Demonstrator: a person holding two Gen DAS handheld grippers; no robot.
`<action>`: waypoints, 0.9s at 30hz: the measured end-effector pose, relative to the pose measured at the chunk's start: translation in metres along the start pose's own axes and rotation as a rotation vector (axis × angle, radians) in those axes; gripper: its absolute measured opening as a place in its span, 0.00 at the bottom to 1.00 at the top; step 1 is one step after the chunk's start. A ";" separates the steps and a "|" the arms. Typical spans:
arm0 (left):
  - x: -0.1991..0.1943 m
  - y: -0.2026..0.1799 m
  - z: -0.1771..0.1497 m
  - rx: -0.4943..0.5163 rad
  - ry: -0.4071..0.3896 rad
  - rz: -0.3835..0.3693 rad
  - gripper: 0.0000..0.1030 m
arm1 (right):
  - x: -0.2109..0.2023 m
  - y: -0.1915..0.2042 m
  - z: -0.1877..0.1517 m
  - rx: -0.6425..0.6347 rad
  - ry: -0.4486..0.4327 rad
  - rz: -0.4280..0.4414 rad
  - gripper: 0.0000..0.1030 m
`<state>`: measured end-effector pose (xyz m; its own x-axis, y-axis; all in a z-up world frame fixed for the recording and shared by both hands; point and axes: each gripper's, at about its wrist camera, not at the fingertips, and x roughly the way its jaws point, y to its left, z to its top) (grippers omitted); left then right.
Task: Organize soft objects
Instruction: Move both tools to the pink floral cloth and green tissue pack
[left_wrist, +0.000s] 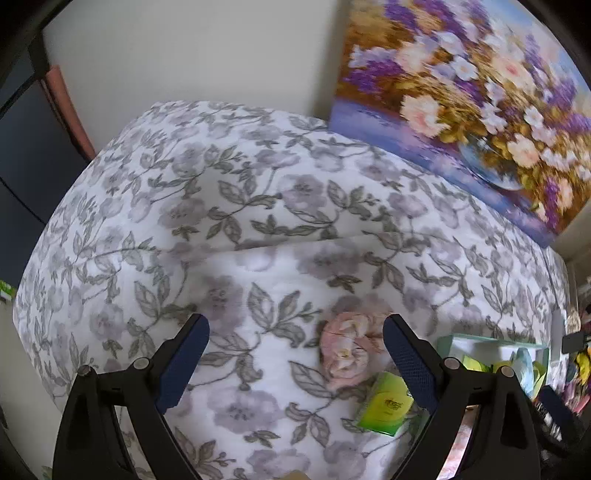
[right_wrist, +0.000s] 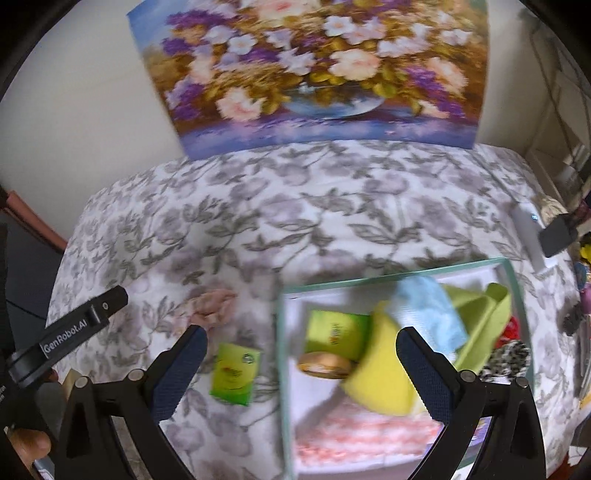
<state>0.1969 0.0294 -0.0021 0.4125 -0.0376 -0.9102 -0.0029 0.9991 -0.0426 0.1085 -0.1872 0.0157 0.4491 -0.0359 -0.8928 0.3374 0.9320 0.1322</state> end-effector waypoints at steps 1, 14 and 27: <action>0.001 0.004 0.000 -0.010 0.003 -0.002 0.92 | 0.004 0.005 -0.001 -0.005 0.010 0.005 1.00; 0.060 0.017 -0.015 -0.048 0.164 -0.024 0.93 | 0.067 0.044 -0.022 -0.069 0.179 0.036 1.00; 0.074 0.030 -0.014 -0.092 0.200 0.012 0.92 | 0.092 0.066 -0.035 -0.127 0.231 0.051 0.98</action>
<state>0.2150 0.0560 -0.0765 0.2231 -0.0385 -0.9740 -0.0940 0.9937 -0.0608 0.1431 -0.1163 -0.0731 0.2574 0.0822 -0.9628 0.2060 0.9688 0.1378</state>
